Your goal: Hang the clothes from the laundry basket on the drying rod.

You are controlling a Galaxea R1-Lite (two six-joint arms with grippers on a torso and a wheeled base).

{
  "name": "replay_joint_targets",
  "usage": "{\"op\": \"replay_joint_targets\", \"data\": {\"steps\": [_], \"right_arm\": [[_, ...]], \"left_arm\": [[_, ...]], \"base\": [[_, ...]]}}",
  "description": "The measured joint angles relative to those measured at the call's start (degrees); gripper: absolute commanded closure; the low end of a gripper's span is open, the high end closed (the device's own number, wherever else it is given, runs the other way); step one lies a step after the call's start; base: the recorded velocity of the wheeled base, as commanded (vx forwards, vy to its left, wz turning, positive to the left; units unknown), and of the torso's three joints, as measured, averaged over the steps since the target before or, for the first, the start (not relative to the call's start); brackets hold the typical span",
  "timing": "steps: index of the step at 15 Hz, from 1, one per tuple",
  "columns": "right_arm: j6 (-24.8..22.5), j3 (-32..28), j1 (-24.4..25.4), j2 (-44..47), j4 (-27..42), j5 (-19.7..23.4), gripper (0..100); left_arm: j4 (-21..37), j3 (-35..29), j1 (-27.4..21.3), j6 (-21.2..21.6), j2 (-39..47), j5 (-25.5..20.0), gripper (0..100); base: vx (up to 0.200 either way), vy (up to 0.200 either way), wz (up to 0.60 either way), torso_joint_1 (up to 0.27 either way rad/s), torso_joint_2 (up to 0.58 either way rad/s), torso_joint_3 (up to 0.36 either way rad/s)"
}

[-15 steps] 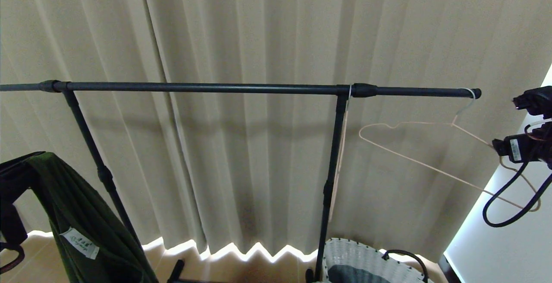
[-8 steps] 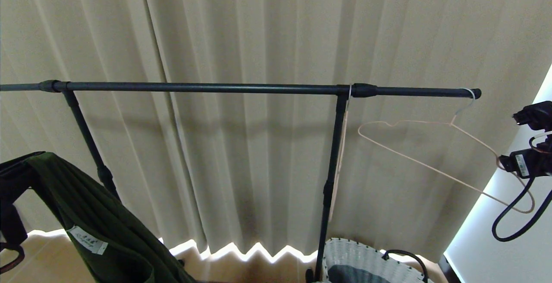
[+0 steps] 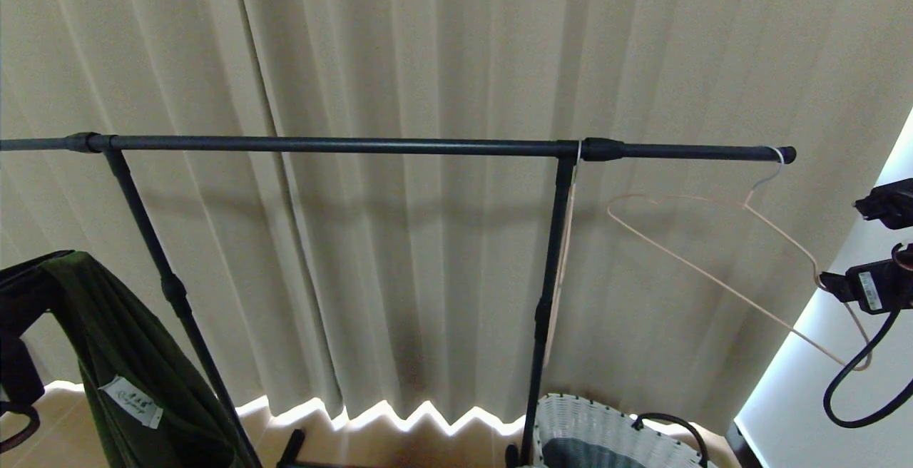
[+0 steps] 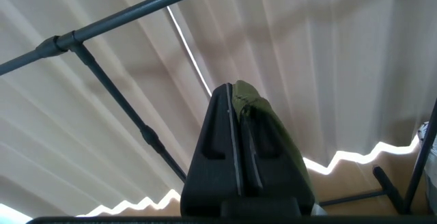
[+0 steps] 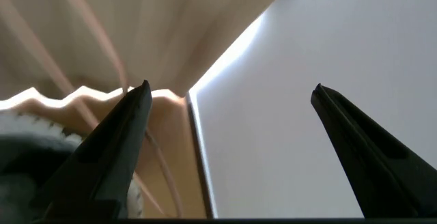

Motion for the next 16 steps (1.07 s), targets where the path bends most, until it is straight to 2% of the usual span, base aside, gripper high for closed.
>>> {"op": "replay_joint_targets", "data": {"steps": [5, 10, 12, 16], "right_arm": [[2.7, 0.1, 0.0, -3.4, 1.6, 3.6, 0], [5.9, 0.2, 0.6, -10.6, 9.3, 11.1, 0], [10.7, 0.0, 3.4, -14.3, 11.6, 16.3, 0], [13.0, -0.4, 9.3, -15.9, 11.4, 17.6, 0]], "left_arm": [[0.0, -0.1, 0.0, 0.0, 0.0, 0.0, 100], [0.0, 0.0, 0.0, 0.1, -0.1, 0.0, 100], [0.0, 0.0, 0.0, 0.1, -0.1, 0.0, 100], [0.0, 0.0, 0.0, 0.1, -0.6, 0.0, 100]], "base": [[0.000, 0.000, 0.00, 0.000, 0.00, 0.000], [0.000, 0.000, 0.00, 0.000, 0.00, 0.000], [0.000, 0.000, 0.00, 0.000, 0.00, 0.000], [0.000, 0.000, 0.00, 0.000, 0.00, 0.000]]}}
